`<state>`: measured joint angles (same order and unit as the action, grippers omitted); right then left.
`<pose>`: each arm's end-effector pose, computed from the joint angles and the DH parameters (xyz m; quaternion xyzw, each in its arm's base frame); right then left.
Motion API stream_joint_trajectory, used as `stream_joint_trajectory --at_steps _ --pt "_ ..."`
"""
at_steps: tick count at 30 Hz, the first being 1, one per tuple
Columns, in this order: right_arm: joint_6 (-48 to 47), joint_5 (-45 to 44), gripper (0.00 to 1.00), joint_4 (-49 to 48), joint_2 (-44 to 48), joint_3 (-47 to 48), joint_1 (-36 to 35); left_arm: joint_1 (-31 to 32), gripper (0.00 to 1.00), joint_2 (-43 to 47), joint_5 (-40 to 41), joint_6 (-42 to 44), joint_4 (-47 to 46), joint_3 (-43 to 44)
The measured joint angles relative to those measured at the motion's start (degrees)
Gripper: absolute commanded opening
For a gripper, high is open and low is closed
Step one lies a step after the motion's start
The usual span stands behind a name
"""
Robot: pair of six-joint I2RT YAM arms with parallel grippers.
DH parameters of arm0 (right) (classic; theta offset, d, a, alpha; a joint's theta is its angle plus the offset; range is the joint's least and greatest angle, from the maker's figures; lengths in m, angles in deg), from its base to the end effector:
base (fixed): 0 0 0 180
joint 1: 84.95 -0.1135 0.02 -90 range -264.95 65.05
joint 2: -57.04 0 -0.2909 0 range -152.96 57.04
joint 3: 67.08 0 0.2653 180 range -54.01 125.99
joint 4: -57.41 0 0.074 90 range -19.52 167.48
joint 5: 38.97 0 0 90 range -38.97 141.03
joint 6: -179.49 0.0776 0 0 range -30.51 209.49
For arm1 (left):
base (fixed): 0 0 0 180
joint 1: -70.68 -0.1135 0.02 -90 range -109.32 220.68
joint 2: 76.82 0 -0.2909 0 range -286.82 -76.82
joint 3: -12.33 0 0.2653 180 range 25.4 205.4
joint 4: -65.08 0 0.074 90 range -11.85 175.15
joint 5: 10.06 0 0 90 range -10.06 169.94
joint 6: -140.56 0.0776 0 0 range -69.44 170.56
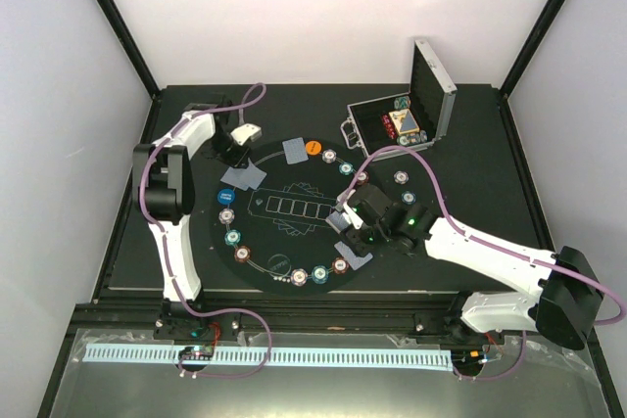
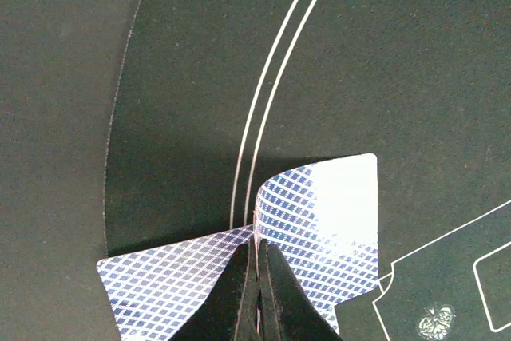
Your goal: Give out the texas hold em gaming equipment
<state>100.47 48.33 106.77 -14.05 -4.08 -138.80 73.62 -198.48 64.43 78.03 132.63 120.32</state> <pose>0.1622 0.2158 0.2237 -0.3446 0.8957 0.1311 0.2486 0.4515 -0.0440 0.1514 0.2691 0.9507 -0.1154 0.1027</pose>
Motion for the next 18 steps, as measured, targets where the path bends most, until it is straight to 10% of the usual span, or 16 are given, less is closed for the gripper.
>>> stream_joint_trajectory --at_steps 9,18 --pt "0.0 0.2 0.54 0.0 0.0 0.0 0.0 -1.0 0.17 0.0 2.3 -0.1 0.0 0.0" --pt "0.0 0.3 0.54 0.0 0.0 0.0 0.0 -1.7 0.51 0.0 7.0 -2.5 -0.5 0.0"
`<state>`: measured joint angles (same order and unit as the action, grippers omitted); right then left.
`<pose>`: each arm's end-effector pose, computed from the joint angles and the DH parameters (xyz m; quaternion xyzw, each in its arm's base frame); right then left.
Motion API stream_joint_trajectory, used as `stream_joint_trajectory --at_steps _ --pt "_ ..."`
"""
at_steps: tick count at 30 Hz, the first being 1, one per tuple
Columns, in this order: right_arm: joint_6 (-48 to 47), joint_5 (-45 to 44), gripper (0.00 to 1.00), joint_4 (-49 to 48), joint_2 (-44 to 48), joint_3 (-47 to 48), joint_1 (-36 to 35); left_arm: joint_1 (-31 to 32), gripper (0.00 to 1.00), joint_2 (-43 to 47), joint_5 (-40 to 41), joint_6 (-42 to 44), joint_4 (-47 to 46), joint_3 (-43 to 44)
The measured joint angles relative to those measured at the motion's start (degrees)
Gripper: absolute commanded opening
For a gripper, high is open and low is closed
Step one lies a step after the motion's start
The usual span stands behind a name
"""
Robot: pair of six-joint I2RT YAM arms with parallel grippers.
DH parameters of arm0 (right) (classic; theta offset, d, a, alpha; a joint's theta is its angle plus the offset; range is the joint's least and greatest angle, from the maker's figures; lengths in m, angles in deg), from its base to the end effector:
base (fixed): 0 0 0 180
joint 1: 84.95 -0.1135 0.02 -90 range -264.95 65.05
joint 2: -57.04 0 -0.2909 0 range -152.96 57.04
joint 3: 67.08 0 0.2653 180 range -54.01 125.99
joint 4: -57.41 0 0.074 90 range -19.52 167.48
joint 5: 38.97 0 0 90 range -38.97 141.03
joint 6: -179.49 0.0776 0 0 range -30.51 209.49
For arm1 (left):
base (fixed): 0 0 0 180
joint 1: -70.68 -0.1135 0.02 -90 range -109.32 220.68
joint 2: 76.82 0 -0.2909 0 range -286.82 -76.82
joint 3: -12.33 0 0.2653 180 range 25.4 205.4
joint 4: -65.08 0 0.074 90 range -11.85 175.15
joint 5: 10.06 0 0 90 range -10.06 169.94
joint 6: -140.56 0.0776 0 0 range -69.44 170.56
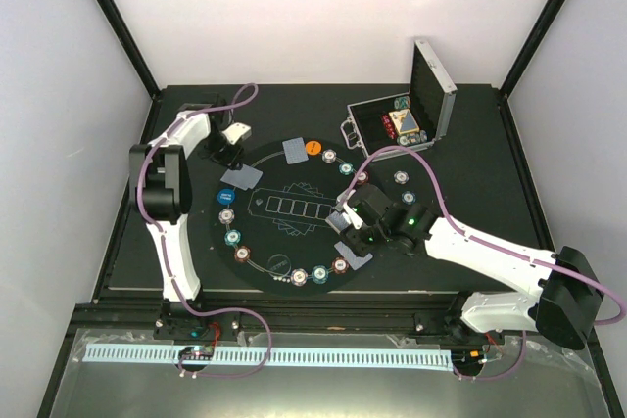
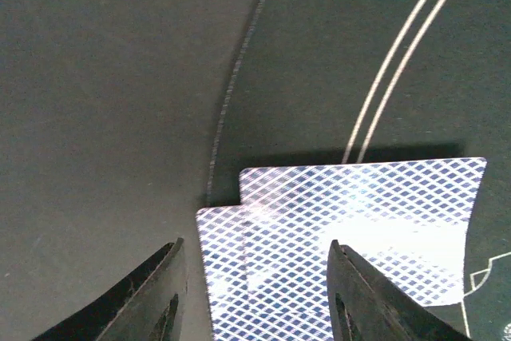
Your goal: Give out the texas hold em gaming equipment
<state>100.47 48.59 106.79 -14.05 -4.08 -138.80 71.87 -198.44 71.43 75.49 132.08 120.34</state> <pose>0.1619 0.2160 0.2236 -0.3452 0.8956 0.1328 0.2473 0.4546 -0.0209 0.1501 0.2305 0.9668 -0.0556 0.0951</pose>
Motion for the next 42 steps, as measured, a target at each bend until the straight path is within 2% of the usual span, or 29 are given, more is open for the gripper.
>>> stream_joint_trajectory --at_steps 6,10,13,17,20,24,29,33,42 --pt "-0.1 0.0 0.54 0.0 0.0 0.0 0.0 0.0 0.52 3.8 5.2 -4.3 -1.9 -1.4" --pt "-0.4 -0.1 0.54 0.0 0.0 0.0 0.0 0.0 0.58 14.7 4.3 -10.9 -6.1 -6.9" --pt "-0.6 -0.2 0.54 0.1 0.0 0.0 0.0 0.0 0.62 26.1 -2.3 -16.3 -11.4 -14.1" --pt "-1.0 -0.2 0.54 0.1 -0.3 0.1 0.0 0.3 0.62 41.0 -15.9 -25.5 -20.2 -29.0" --pt "-1.5 0.0 0.54 0.1 -0.8 0.1 0.0 2.7 0.62 44.8 -26.9 -31.5 -25.6 -38.8" --pt "-2.0 0.1 0.54 0.3 -1.9 0.2 -0.1 11.6 0.62 44.3 -38.4 -37.0 -29.1 -46.5" --pt "-2.4 1.0 0.54 0.7 -3.2 0.7 -0.4 21.3 0.63 42.0 -48.9 -41.6 -34.6 -47.5" --pt "-2.7 1.5 0.55 1.1 -3.7 0.7 -0.9 23.5 0.64 36.4 -53.9 -41.7 -35.5 -45.5" --pt "-2.8 2.2 0.55 1.4 -3.8 0.7 -1.7 26.1 0.64 26.3 -54.8 -35.8 -28.7 -37.6"
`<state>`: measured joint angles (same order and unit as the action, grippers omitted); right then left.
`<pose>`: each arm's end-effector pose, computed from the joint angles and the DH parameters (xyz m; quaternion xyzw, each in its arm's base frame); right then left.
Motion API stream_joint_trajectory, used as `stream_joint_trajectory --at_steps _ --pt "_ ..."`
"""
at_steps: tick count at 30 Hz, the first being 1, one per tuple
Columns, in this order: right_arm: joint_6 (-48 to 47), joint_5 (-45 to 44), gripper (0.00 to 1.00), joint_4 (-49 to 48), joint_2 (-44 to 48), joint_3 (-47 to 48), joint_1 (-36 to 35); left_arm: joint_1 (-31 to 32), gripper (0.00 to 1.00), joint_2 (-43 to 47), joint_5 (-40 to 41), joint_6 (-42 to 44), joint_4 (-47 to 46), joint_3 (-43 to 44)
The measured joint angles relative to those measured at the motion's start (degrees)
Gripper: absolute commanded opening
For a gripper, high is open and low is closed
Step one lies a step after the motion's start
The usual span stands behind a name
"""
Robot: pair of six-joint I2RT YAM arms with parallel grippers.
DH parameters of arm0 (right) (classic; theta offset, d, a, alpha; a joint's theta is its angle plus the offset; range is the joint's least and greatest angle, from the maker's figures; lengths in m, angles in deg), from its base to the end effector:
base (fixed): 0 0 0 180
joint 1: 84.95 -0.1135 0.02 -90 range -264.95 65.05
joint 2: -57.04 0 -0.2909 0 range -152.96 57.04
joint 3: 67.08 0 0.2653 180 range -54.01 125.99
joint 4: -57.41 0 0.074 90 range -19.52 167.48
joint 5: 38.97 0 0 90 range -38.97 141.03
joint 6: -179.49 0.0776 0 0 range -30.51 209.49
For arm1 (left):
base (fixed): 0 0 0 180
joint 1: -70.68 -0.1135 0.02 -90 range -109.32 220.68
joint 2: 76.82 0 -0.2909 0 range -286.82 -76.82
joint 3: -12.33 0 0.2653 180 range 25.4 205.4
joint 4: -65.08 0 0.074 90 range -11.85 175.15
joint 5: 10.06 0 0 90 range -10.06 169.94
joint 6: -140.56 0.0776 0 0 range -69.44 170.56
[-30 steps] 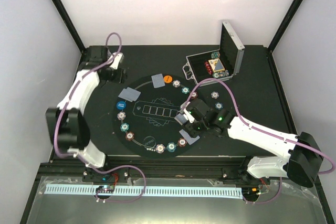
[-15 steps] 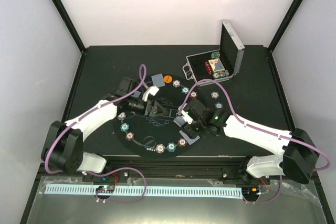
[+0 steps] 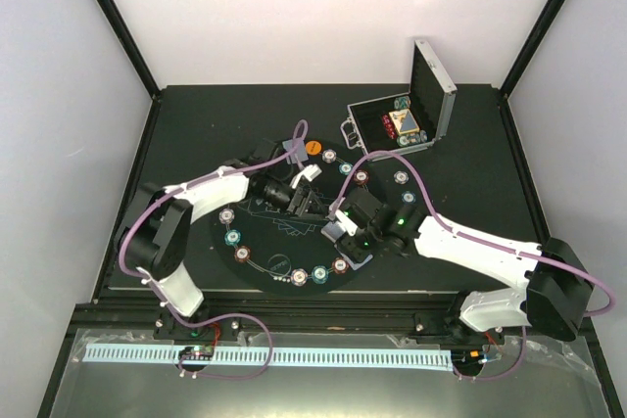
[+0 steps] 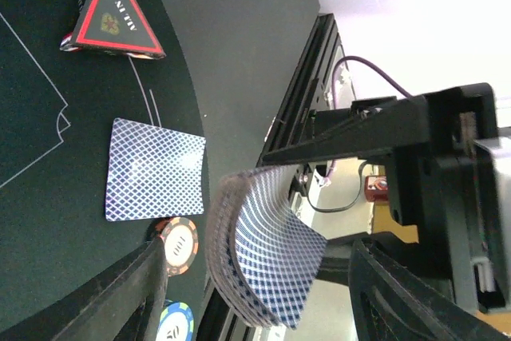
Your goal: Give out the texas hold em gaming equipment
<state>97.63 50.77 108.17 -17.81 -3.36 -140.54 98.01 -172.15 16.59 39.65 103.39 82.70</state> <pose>0.1561 0.2273 0.2094 -0.3898 0.8883 0.1263 0.2074 0.2671 -0.2161 0.1940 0.2384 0.8022 -0.5471 0.0185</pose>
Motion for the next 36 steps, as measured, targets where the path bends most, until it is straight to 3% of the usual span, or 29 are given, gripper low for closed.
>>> stream_joint_trajectory --at_steps 17,25,36 --pt "-0.2 0.6 0.55 0.0 0.0 0.0 -0.6 5.2 0.6 -9.3 0.6 10.6 12.9 7.2" --pt "-0.2 0.8 0.55 0.8 0.0 0.0 -0.7 5.7 0.51 -9.8 3.4 9.8 12.7 7.2" --pt "-0.2 0.9 0.55 1.2 0.2 0.0 -1.0 5.4 0.48 -9.8 3.9 9.2 12.2 7.2"
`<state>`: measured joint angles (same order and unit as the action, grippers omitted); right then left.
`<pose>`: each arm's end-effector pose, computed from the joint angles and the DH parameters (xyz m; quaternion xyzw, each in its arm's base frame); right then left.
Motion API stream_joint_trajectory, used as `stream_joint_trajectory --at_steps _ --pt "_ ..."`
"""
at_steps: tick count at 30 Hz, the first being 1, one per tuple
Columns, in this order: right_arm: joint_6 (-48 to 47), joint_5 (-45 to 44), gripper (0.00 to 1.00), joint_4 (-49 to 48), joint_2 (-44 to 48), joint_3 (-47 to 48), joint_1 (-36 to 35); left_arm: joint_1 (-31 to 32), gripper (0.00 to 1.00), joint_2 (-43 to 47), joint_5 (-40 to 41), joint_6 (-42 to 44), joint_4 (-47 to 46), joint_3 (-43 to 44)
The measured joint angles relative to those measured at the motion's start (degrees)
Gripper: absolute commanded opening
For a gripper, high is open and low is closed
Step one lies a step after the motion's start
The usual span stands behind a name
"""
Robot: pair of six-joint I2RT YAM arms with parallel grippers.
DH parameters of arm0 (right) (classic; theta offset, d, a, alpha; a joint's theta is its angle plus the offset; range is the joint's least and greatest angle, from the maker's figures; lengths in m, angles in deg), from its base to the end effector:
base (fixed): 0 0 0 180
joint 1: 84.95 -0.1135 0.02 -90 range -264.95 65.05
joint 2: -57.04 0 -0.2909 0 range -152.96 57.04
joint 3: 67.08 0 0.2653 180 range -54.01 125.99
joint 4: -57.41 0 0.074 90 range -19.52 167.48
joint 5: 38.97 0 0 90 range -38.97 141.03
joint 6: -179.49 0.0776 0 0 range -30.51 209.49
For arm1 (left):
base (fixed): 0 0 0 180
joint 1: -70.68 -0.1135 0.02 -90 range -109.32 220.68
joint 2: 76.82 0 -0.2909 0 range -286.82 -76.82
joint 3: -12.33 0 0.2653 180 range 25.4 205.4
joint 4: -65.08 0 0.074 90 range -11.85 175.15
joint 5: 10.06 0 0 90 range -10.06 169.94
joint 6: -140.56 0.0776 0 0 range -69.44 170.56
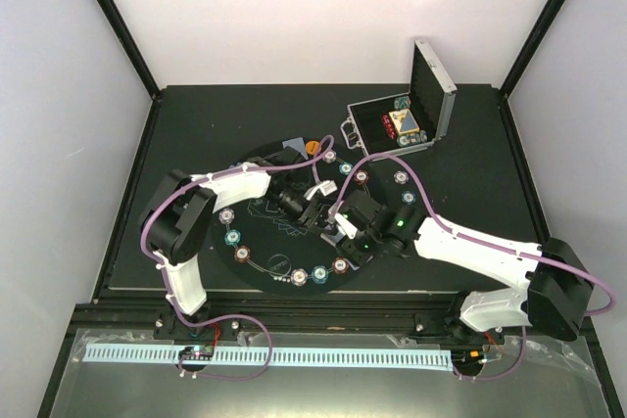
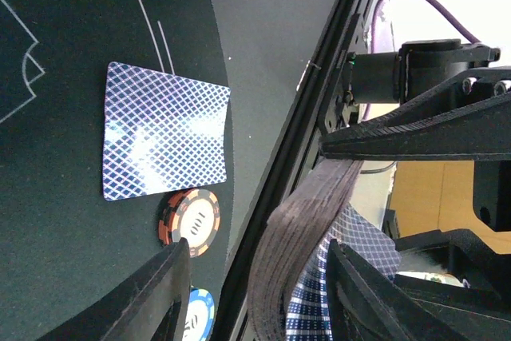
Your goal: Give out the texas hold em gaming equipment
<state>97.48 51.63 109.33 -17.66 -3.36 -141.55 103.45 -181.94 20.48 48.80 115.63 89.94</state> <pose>0.1495 0.2281 0.2086 -0.4013 0.8855 0.1295 0.1953 0.2620 -0.2482 0.1608 -0.2806 -0.8184 0.4978 0.0601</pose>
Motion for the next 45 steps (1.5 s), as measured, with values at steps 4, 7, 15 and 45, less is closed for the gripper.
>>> stream_joint_trajectory --at_steps 4,7,15,45 --pt "0.0 0.0 0.55 -0.2 0.1 0.0 -0.1 -0.9 0.46 0.0 0.0 0.0 0.0 0.0" --pt "0.0 0.0 0.55 -0.3 0.1 0.0 -0.2 -1.6 0.45 0.0 -0.2 0.0 0.0 0.0" --pt "0.1 0.0 0.55 -0.3 0.1 0.0 -0.3 -1.9 0.34 0.0 -1.0 0.0 0.1 0.0" --pt "4.8 -3.8 0.54 -1.5 0.4 -1.6 -0.2 -11.5 0.01 5.9 5.3 1.4 3.0 0.7"
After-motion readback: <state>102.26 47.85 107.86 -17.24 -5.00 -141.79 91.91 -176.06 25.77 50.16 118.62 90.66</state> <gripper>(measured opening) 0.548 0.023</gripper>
